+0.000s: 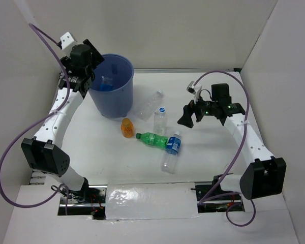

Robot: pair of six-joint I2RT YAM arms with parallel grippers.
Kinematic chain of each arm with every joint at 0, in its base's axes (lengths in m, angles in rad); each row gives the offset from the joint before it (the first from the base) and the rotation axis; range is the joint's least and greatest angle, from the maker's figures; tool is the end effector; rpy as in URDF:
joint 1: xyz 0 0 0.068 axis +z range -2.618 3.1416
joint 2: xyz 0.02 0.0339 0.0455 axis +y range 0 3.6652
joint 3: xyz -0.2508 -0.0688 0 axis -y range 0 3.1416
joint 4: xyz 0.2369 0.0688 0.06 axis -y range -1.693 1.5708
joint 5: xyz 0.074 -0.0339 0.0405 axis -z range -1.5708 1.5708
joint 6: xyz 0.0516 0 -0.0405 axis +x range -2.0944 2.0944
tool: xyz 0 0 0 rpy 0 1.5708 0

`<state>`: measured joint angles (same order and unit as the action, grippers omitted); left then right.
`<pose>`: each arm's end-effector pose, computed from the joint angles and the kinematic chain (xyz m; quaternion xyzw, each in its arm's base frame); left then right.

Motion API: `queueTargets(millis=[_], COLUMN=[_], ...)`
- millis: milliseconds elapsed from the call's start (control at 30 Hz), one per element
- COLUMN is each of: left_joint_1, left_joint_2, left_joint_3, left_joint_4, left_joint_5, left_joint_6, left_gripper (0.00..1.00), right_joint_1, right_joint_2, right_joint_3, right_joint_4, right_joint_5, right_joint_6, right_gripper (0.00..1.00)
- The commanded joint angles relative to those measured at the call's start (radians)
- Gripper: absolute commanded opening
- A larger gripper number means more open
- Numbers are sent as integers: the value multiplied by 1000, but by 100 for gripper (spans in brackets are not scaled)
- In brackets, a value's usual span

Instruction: Put the plastic bottles in the bin

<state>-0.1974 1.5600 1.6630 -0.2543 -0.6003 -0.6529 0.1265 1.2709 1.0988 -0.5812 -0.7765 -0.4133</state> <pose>0.3607 -0.0424 0.4308 -0.3513 0.6624 -0.0525 0.6596 0.2637 0.0700 0.2959 -0.3715 0.7785 0.2912 0.4137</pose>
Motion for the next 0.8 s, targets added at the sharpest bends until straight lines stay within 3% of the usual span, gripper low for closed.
queueTargets(millis=[0, 167, 267, 400, 433, 567, 767], left_joint_1=[15, 6, -22, -94, -115, -262, -404], left_joint_2=[5, -24, -133, -355, -404, -599, -793], left_joint_3=[95, 119, 58, -167, -281, -498, -690], left_joint_4=[29, 29, 29, 38, 38, -34, -163], left_joint_5=[23, 60, 133, 247, 247, 260, 240], left_joint_6=[16, 84, 124, 153, 153, 138, 49], left_gripper=[99, 99, 99, 99, 99, 99, 99], right_joint_1=[45, 128, 153, 208, 234, 265, 300], right_joint_2=[1, 1, 24, 62, 71, 117, 208], right_joint_3=[-30, -82, -93, -93, -93, -93, -39], right_joint_4=[43, 125, 199, 251, 265, 359, 392], right_joint_5=[-23, -14, 0, 20, 35, 106, 117], right_joint_6=[-90, -160, -160, -160, -148, -92, -73], right_gripper=[99, 99, 99, 99, 99, 99, 99])
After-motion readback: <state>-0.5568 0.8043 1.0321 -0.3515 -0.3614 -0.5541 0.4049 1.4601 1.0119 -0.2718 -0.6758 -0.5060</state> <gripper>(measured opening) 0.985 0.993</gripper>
